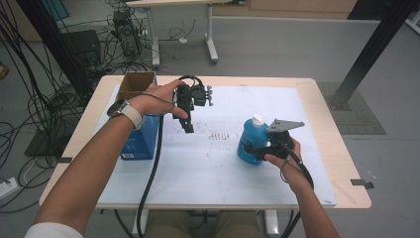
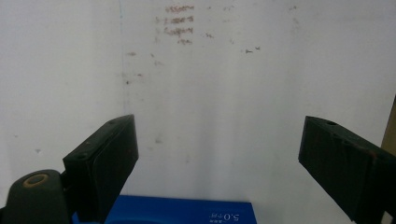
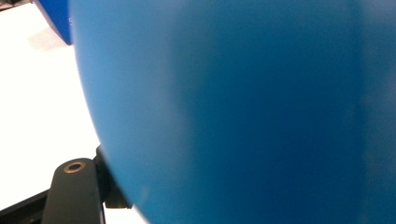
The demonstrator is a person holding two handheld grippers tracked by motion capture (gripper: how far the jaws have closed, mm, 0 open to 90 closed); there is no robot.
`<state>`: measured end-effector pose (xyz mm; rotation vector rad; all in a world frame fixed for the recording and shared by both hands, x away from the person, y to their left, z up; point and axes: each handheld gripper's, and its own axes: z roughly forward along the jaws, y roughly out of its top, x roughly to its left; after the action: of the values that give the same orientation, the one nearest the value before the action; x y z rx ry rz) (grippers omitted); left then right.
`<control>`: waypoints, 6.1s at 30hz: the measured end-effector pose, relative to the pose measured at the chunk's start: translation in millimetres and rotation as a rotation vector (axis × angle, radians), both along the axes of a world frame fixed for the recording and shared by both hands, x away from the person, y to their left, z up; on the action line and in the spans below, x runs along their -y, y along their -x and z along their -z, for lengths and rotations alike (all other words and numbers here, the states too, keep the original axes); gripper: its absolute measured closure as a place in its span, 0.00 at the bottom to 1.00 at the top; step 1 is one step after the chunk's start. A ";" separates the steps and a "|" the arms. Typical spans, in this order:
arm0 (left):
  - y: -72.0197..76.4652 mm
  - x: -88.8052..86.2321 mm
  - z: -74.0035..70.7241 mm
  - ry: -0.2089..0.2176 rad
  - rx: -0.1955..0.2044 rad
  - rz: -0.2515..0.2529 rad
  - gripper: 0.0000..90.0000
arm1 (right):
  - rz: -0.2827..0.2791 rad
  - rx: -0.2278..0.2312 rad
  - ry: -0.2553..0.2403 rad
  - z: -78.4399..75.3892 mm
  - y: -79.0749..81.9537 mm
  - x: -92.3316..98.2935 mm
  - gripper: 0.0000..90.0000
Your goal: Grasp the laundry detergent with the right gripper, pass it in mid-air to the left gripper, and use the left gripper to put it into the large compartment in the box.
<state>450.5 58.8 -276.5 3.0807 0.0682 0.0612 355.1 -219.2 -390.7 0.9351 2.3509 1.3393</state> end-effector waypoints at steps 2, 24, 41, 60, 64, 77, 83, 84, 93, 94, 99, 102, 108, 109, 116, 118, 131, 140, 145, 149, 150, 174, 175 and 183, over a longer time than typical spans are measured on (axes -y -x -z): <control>0.2 -0.2 1.2 -0.004 -0.004 -0.001 0.14 | 0.001 0.000 -0.002 0.0 0.0 0.1 0.29; -0.9 -1.1 3.6 -0.006 -0.006 0.002 0.14 | -0.004 0.013 -0.006 1.0 -1.1 -1.1 0.34; -0.8 -3.3 5.1 -0.006 -0.010 -0.007 0.14 | -0.011 0.014 0.000 2.8 -1.3 -0.9 0.38; -0.6 -4.9 6.8 -0.006 -0.014 -0.011 0.14 | -0.017 0.026 0.006 2.9 -1.9 -1.8 0.45; -0.9 -4.9 6.9 -0.007 -0.014 -0.009 0.14 | -0.019 0.032 0.006 3.3 -2.0 -1.6 0.46; -1.1 -5.1 7.6 -0.004 -0.013 -0.010 0.14 | -0.029 0.034 0.002 3.9 -2.5 -0.8 0.47; -0.5 -4.7 7.4 -0.004 -0.013 -0.012 0.14 | -0.027 0.039 0.003 4.0 -2.1 -1.0 0.47; -0.5 -4.7 7.3 -0.003 -0.013 -0.012 0.14 | -0.027 0.040 0.003 4.1 -2.2 -1.0 0.47; -0.2 -5.1 7.2 -0.003 -0.013 -0.010 0.14 | -0.029 0.036 0.005 3.8 -2.2 -1.1 0.47; -0.2 -5.1 7.1 -0.003 -0.013 -0.009 0.14 | -0.028 0.034 0.004 3.8 -2.4 -1.0 0.47; 0.0 -6.7 6.8 -0.002 -0.010 -0.013 0.14 | -0.027 0.033 0.005 3.7 -2.3 -1.2 0.47; 0.1 -7.1 6.3 -0.003 -0.009 -0.011 0.14 | -0.033 0.030 0.007 3.4 -2.9 -0.8 0.48; 0.7 -7.7 5.7 -0.003 -0.007 -0.012 0.14 | -0.027 0.034 0.010 3.4 -2.5 -1.2 0.49; 0.9 -7.9 5.6 -0.003 -0.008 -0.015 0.14 | -0.027 0.035 0.010 3.4 -2.5 -1.3 0.49; 2.0 -8.4 4.4 -0.001 -0.005 -0.016 0.14 | -0.028 0.033 0.010 3.3 -2.7 -1.3 0.49; 2.2 -8.6 4.3 0.000 -0.005 -0.017 0.14 | -0.027 0.033 0.010 3.4 -2.6 -1.3 0.49; 2.2 -9.1 3.7 -0.001 -0.001 -0.015 0.14 | -0.026 0.033 0.010 3.4 -2.6 -1.3 0.49; 2.5 -10.1 3.3 -0.006 -0.001 -0.019 0.14 | -0.029 0.033 0.006 3.7 -3.0 -0.7 0.49; 2.3 -11.3 2.8 -0.007 0.000 -0.023 0.14 | -0.031 0.033 0.006 3.7 -3.3 -0.7 0.49; 2.6 -10.9 2.2 -0.006 0.003 -0.019 0.14 | -0.031 0.031 0.006 3.6 -3.3 -0.7 0.49; 2.6 -10.7 2.0 -0.005 0.004 -0.019 0.14 | -0.030 0.031 0.006 3.6 -3.2 -0.8 0.49; 4.3 -11.7 1.4 -0.001 0.007 -0.024 0.14 | -0.028 0.032 0.004 3.9 -2.9 -0.8 0.49; 4.3 -11.8 1.6 0.001 0.006 -0.025 0.14 | -0.028 0.033 0.004 3.9 -3.1 -0.8 0.49; 4.1 -10.7 1.6 -0.003 0.006 -0.021 0.14 | -0.028 0.033 0.003 4.0 -3.0 -0.8 0.49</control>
<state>446.4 69.5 -278.1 3.0829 0.1002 0.0712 358.2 -218.3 -394.6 0.8754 2.3492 1.3503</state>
